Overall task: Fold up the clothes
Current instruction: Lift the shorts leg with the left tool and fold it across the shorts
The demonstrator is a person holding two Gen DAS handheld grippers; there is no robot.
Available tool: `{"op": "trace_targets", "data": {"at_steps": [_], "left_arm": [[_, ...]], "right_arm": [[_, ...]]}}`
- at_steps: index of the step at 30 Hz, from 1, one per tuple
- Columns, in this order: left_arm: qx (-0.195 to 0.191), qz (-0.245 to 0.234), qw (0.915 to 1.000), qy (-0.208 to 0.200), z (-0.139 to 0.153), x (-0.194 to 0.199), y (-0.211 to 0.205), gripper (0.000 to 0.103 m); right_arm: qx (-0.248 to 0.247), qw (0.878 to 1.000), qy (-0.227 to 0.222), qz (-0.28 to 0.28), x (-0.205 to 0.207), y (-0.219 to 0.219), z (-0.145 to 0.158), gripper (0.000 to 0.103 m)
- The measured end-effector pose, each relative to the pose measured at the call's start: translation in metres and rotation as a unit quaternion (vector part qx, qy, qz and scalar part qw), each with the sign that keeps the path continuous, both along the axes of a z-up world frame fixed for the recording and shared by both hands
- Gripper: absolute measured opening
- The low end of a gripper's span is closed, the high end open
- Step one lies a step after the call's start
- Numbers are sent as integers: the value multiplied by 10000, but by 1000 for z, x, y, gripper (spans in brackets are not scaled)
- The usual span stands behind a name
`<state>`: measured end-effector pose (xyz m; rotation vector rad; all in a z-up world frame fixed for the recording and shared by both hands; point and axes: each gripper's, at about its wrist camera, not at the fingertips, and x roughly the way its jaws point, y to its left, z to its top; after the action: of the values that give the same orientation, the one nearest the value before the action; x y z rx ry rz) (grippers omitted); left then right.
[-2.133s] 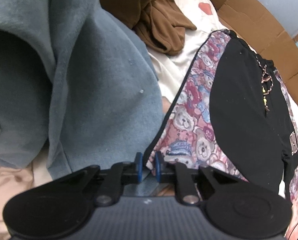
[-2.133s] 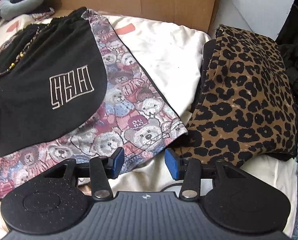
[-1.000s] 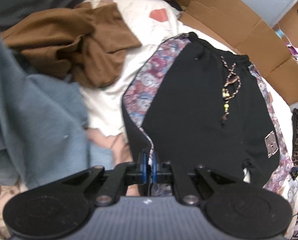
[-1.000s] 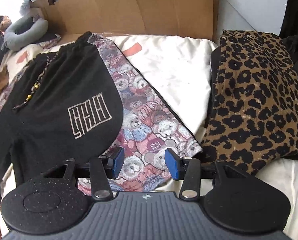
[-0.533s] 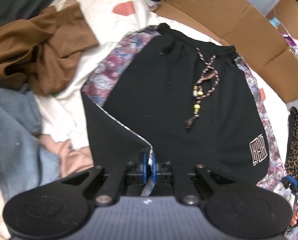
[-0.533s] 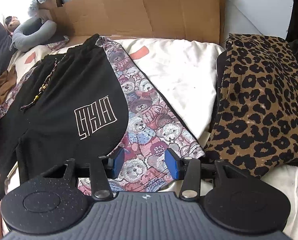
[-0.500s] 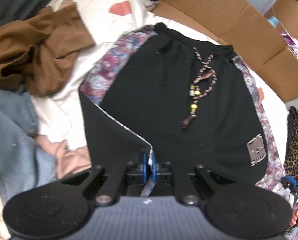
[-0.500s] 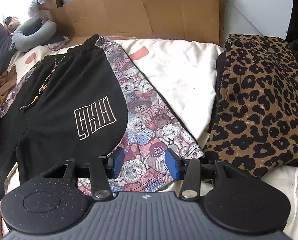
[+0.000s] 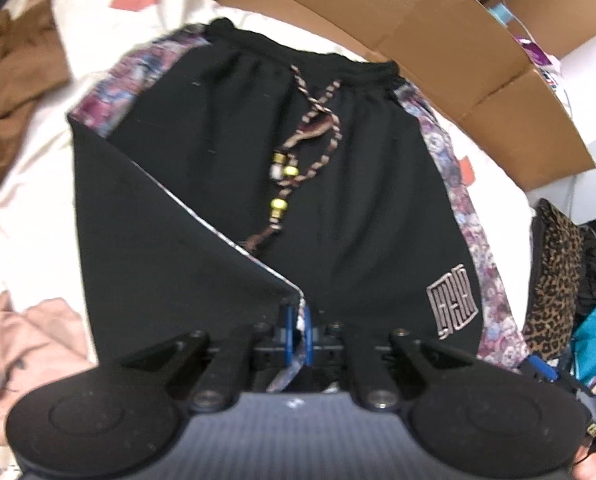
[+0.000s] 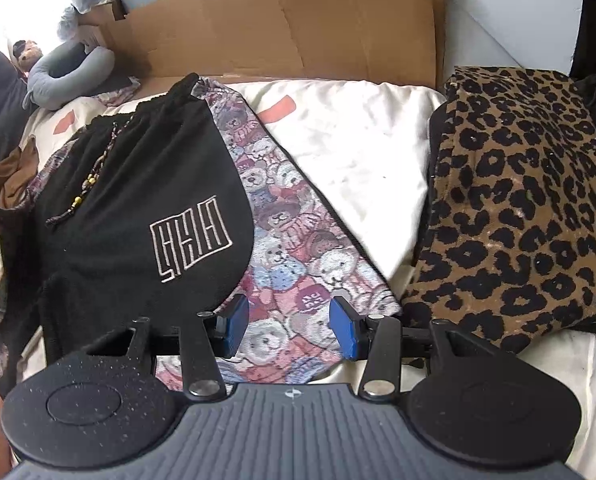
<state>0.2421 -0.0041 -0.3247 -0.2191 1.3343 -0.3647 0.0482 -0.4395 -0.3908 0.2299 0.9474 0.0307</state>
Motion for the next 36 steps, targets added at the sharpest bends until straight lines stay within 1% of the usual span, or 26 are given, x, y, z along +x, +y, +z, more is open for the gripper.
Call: {"op": "trace_targets", "data": {"at_steps": [3,9,12,14,19,24,30,36], "left_arm": [[-271,-130,9995,0,-1,1,-15,6],[-598,-322,9977,-43,-1,-3,-40,6],[-781,-364,9963,35,-5,-10,-52,6],[-858,-471,9952,60,-8,-16,-61,6],[-994,-677,9926,139,-11,-30,-86,6],[-1078,-794,9909,133,-11,-41,-108,6],[-1205,-813,9894,50,-3,-46,-122,5],[-1309,-854,9876,141,-3,-55,-136,5]], "right_arm": [[29,9999,4,157,3,9,3,52],[193,9987,-59,476,6,31,11,52],[355,9973,-95,639,9,43,14,52],[426,9959,-127,784,11,52,16,52],[642,9919,-199,1076,15,74,22,52],[895,9890,-208,1158,19,86,25,52],[1026,9851,-312,1345,29,99,29,52],[1183,9832,-436,1322,40,106,33,52]]}}
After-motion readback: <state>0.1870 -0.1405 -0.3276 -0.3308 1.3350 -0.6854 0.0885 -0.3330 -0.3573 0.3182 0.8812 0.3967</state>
